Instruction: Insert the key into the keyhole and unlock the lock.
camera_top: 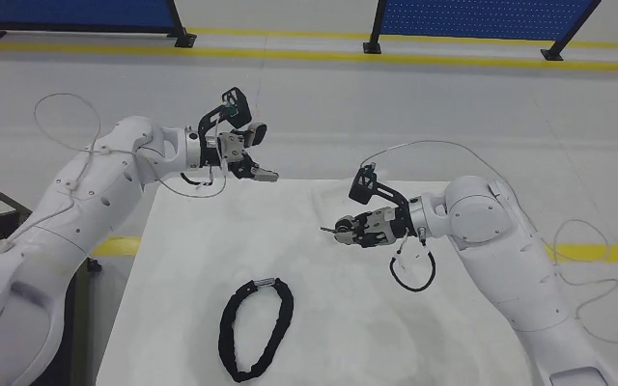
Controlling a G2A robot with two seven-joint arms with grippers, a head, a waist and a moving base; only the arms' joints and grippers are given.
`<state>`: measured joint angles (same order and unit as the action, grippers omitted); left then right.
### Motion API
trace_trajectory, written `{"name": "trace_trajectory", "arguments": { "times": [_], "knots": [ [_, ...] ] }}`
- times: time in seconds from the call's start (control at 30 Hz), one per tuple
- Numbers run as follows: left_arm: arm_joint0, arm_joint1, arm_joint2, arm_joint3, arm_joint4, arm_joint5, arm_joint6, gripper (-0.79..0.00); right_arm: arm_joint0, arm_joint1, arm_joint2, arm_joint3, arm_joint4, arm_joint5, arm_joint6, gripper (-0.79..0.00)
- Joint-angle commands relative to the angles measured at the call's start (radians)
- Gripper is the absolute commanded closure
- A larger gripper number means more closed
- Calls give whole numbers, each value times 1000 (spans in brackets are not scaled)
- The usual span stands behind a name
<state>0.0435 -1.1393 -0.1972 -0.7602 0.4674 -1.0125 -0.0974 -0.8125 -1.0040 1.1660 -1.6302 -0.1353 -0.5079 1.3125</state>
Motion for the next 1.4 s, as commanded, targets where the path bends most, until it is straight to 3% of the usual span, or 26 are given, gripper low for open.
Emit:
{"name": "trace_trajectory", "arguments": {
  "times": [0.0,0.23,0.53,1.13,1.2,1.37],
  "knots": [
    [37,3,5,3,9,0,1,-785,0,0,0,0,0,0,0,0],
    [112,22,27,-57,64,0,3,-785,0,0,0,0,0,0,0,0],
    [188,88,27,-201,92,0,-107,-785,0,0,0,0,0,0,0,0],
    [191,91,27,-207,86,0,-116,-785,0,0,0,0,0,0,0,0],
    [203,91,26,-233,136,37,-123,-785,0,0,0,0,0,0,0,0],
    [262,124,-15,-259,291,8,13,-785,0,0,0,0,0,0,0,0]
  ]
}}
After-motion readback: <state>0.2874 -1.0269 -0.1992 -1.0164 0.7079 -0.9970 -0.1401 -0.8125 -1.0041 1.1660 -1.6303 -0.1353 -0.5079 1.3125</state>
